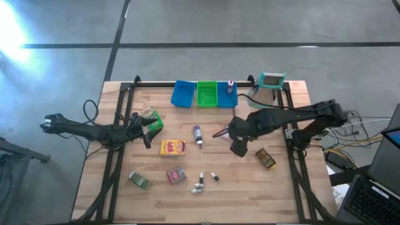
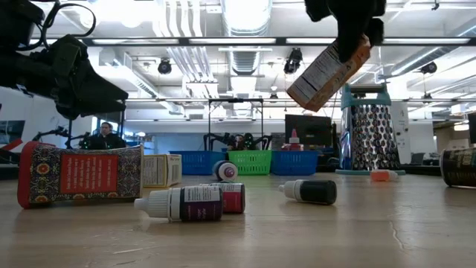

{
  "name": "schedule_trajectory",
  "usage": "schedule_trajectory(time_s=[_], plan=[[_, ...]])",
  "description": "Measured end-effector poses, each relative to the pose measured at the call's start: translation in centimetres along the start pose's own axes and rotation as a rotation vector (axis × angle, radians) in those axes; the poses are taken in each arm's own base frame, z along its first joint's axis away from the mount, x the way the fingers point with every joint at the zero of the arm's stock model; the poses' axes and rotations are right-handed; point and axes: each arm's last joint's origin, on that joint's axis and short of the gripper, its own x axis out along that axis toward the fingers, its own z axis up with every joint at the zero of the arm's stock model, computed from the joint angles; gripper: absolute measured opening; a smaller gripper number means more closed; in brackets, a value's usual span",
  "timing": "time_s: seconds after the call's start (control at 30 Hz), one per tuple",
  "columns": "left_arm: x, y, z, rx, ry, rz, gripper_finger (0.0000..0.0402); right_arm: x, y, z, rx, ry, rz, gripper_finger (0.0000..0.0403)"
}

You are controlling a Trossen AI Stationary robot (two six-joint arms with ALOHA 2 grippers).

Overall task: Pick & Place Kitchen Items
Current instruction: Put the orange cereal box into the left blue bin

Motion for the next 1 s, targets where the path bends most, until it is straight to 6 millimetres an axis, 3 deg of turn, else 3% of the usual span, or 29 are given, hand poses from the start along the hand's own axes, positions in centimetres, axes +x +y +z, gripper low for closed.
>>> schedule_trajectory(time_s=[0.23, 0.43, 0.63, 1.0], plan=[[0.0, 0.0, 0.0, 0.0, 0.0, 0.0, 0.0294, 2.0, 1.7, 2.1, -0.148, 0.208, -0.095, 0.0304], [0.0, 0.0, 0.0, 0.001, 0.001, 0.0, 0.0294, 4.5, 3.6, 3.4, -0.305, 0.365, -0.059, 0.0291], [0.0, 0.0, 0.0, 0.001, 0.001, 0.0, 0.0294, 6.5, 4.7, 4.3, -0.413, 0.442, -0.016, 0.028], [0.0, 0.0, 0.0, 0.001, 0.001, 0.0, 0.0294, 9.0, 4.9, 4.9, -0.449, 0.509, -0.024, 0.0309]])
